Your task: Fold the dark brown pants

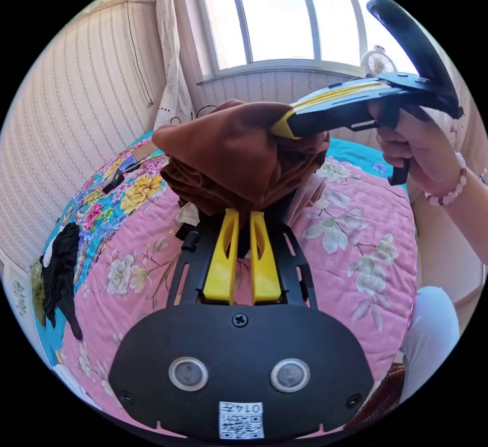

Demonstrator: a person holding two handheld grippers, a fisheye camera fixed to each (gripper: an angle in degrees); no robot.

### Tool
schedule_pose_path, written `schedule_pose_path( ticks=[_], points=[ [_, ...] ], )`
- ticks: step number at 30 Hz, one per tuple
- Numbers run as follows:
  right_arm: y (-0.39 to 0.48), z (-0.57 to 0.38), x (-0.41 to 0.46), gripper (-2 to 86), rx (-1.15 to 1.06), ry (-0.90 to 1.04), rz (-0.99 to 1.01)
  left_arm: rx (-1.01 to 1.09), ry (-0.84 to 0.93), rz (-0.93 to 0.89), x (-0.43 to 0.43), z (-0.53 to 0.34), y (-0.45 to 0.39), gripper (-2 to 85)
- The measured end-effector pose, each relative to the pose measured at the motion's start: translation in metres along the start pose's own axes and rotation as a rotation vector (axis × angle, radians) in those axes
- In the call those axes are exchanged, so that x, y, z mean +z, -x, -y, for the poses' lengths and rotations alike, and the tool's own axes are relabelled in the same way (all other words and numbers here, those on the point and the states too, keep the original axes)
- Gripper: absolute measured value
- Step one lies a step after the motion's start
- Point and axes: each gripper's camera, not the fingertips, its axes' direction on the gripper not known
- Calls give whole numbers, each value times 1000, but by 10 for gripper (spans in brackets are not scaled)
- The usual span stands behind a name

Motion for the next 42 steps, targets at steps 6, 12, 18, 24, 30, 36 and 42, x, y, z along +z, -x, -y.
schedule_pose_path(
  ticks=[6, 12, 18, 24, 30, 36, 42],
  points=[
    [75, 4, -43, 15, -271, -97, -269, 32, -104, 54, -96, -33, 8, -1],
    [148, 11, -81, 5, -381, -153, -137, -55, -141, 133, -224, -108, 36, -10],
    [225, -50, -99, 4, -387, -153, 254, -193, -94, 87, -349, -245, 13, -10],
    [292, -167, -10, 4, -231, 218, 643, -576, 356, 14, -321, -434, -31, -10],
    [304, -206, 14, 5, -144, 251, 687, -668, 283, -7, -345, -479, -19, -7],
    [295, -201, 23, 7, -104, 231, 677, -787, 208, -43, -390, -522, 0, 8],
    [283, -210, 44, 18, -34, 256, 713, -1026, 86, 86, -425, -583, 43, 13]
  ],
)
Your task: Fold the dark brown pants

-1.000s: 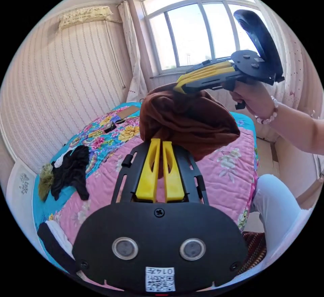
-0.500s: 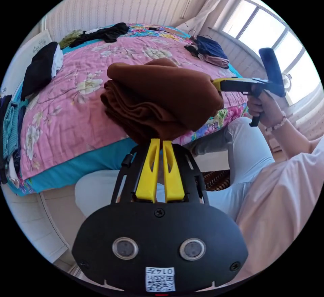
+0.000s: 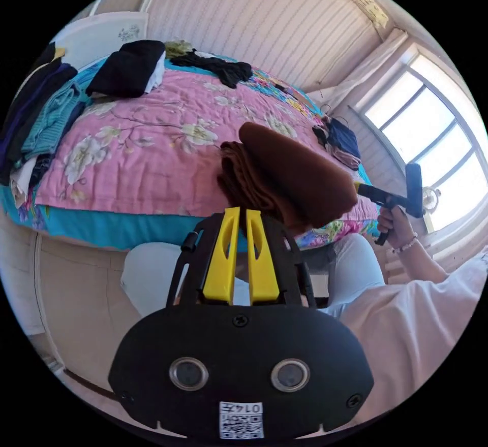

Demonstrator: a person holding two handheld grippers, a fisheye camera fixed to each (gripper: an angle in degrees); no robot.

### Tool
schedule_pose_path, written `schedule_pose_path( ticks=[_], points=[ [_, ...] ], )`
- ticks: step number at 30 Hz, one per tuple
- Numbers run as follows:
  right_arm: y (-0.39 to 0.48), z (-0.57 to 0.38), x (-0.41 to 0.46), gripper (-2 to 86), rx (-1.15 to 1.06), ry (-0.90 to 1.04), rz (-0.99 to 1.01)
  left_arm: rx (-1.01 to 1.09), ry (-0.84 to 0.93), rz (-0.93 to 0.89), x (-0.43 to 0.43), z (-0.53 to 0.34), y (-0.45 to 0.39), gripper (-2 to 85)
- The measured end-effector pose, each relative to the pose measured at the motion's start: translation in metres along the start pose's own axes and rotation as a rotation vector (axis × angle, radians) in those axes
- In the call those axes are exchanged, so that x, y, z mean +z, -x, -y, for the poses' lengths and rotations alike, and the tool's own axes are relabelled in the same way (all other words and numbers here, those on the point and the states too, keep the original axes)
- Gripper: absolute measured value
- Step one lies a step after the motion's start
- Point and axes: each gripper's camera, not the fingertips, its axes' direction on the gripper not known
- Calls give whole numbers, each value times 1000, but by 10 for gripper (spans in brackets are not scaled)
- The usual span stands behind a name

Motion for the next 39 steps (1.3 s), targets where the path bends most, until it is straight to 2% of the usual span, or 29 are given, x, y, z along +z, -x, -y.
schedule_pose_path(
  ticks=[3, 6, 7, 11, 14, 16, 18, 22, 24, 27, 32, 35, 39],
  points=[
    [-2, 3, 7, 41, -11, 55, 80, -71, -8, 6, 10, 19, 26, 41],
    [8, 10, 9, 81, -49, 22, 123, -105, 17, -49, 26, 39, 43, 83],
    [11, 12, 11, 92, -70, 18, 113, -110, 24, -61, 29, 43, 46, 89],
    [43, 40, 47, 230, -195, 54, -70, -83, 70, -56, 42, 54, 54, 71],
    [60, 54, 99, 251, -237, 208, -117, -91, 44, -83, 39, 49, 65, 55],
    [67, 55, 133, 243, -266, 336, -147, -150, 31, -149, 35, 45, 80, 50],
    [69, 45, 167, 231, -344, 445, -309, -225, 39, -241, 31, 41, 100, 44],
    [63, 36, 173, 200, -365, 446, -321, -193, 56, -232, 26, 39, 111, 43],
    [53, 36, 162, 131, -355, 440, -286, -160, 67, -192, 23, 41, 112, 53],
    [36, 34, 144, 73, -358, 417, -245, -140, 73, -194, 23, 43, 113, 55],
    [28, 30, 137, 61, -403, 449, -257, -99, 86, -162, 18, 44, 108, 33],
    [3, 34, 101, 57, -281, 376, -135, -43, 40, -200, -1, 45, 99, 22],
    [-48, 34, 16, 52, -115, 177, 13, 67, -8, -366, -22, 57, 87, -5]
  ],
)
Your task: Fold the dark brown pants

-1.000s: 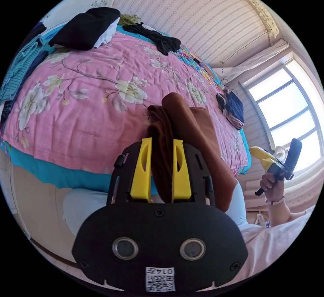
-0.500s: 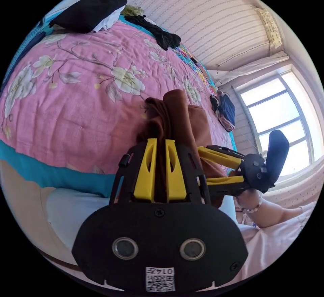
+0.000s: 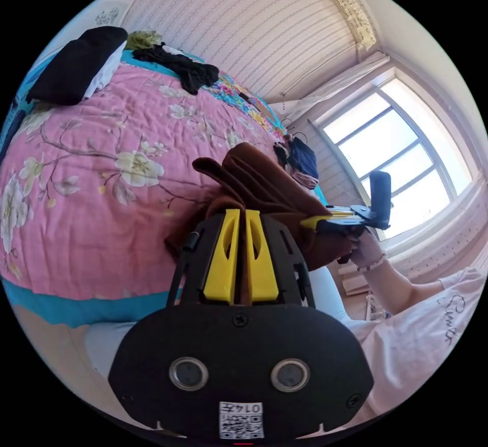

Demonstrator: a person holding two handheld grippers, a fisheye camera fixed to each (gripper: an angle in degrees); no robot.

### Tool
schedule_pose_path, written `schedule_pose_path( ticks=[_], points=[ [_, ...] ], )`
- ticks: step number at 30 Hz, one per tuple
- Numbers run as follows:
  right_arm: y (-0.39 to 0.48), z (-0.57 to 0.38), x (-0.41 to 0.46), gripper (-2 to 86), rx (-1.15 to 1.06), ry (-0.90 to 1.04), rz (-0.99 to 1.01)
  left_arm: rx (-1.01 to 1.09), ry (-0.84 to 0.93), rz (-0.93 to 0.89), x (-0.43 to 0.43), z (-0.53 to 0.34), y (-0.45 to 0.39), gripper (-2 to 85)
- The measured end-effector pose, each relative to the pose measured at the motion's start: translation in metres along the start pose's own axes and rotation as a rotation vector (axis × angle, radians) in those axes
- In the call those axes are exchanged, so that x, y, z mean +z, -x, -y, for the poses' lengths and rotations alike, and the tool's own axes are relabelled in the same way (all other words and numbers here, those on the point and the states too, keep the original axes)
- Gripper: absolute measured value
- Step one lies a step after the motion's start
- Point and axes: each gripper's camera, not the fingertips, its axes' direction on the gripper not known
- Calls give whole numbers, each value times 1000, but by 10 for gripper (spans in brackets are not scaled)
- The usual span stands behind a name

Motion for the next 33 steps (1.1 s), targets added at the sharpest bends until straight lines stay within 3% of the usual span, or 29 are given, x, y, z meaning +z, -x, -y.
schedule_pose_path(
  ticks=[3, 5, 13, 16, 18, 21, 23, 26, 30, 33],
  points=[
    [-31, -21, -58, 49, 76, -145, 7, 64, 23, 120, -2, 12, -14, -9],
    [-49, -37, -90, 46, 122, -225, -10, 89, 25, 109, -4, 16, -19, -9],
    [-131, -136, -187, 37, 357, -519, 172, 292, -217, 128, -98, 30, -80, -10],
    [-164, -173, -178, 41, 445, -519, 297, 278, -178, 149, -100, 17, -79, -10],
    [-190, -201, -151, 48, 567, -468, 329, 178, -43, 191, -63, -2, -58, -10],
    [-209, -226, -115, 53, 754, -274, 207, -21, 211, 240, 6, -34, -18, -9],
    [-206, -231, -109, 53, 792, -179, 60, -120, 259, 280, 28, -50, -8, -6],
    [-189, -232, -130, 48, 718, -193, -89, -147, 155, 240, 23, -55, -16, 7],
    [-165, -225, -163, 101, 563, -353, -117, -138, 82, 308, 14, -48, -36, 41],
    [-151, -203, -152, 152, 474, -283, -187, -47, 45, 367, 20, -42, -58, 62]
  ],
)
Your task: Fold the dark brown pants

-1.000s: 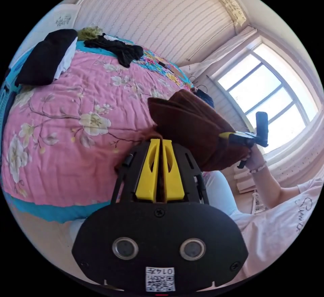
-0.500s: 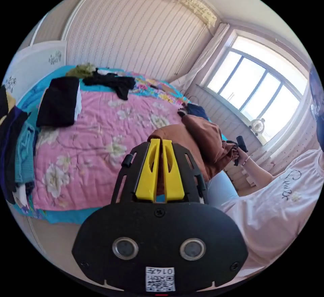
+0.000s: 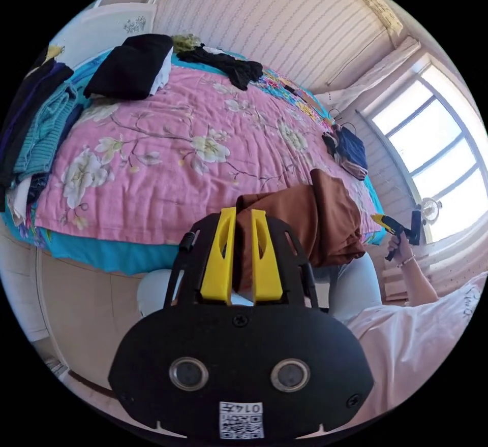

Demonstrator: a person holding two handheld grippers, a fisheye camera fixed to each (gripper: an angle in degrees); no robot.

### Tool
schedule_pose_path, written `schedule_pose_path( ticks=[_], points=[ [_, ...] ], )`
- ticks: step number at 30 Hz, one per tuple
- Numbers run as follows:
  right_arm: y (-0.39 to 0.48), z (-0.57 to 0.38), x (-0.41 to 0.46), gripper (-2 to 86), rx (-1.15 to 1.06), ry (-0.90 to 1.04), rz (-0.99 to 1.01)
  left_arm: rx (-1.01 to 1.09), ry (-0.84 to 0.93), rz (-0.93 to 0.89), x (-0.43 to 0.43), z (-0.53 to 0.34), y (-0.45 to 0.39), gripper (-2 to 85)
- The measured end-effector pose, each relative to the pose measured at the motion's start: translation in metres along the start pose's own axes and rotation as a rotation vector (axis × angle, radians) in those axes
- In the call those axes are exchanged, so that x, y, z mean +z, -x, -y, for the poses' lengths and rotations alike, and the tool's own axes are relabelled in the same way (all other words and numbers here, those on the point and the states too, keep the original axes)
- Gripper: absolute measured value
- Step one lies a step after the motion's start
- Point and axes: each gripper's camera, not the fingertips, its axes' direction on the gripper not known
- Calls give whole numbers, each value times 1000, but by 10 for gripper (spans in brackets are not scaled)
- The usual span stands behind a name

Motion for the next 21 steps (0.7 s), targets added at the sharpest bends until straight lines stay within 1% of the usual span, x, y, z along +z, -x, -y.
schedule_pose_path(
  ticks=[1, 3, 6, 7, 9, 10, 11, 12, 13, 14, 15, 16, 17, 18, 21],
  points=[
    [5, 2, 5, 157, -19, 13, -26, 27, 1, 4, 1, 2, -7, 65],
    [21, 7, 28, 171, -67, 66, -81, 173, 9, -4, 11, 13, -46, 80],
    [25, 9, 58, 172, -27, 133, -120, 356, 28, -40, 39, 26, -101, 100],
    [26, 8, 62, 169, -14, 138, -127, 370, 39, -60, 48, 28, -110, 104],
    [35, 4, 63, 148, -6, 122, -167, 373, 149, -161, 86, 40, -140, 108],
    [37, 3, 62, 142, -7, 120, -173, 380, 172, -180, 95, 42, -148, 109],
    [43, 1, 58, 129, -25, 113, -193, 398, 191, -179, 111, 44, -165, 113],
    [48, -3, 55, 113, -38, 100, -209, 427, 200, -135, 127, 44, -182, 118],
    [50, -5, 53, 106, -40, 94, -207, 437, 210, -106, 136, 44, -189, 123],
    [52, -8, 50, 93, -36, 85, -190, 432, 266, -70, 154, 42, -202, 133],
    [53, -10, 48, 81, -31, 81, -171, 423, 350, -78, 171, 41, -212, 134],
    [53, -12, 47, 75, -31, 81, -162, 423, 377, -67, 177, 40, -217, 134],
    [54, -13, 44, 62, -31, 87, -146, 446, 374, -6, 182, 37, -226, 121],
    [54, -15, 39, 48, -30, 86, -111, 472, 362, 17, 181, 35, -233, 97],
    [55, -18, 21, 31, -22, 31, -20, 536, 323, -5, 168, 32, -249, 46]
  ],
)
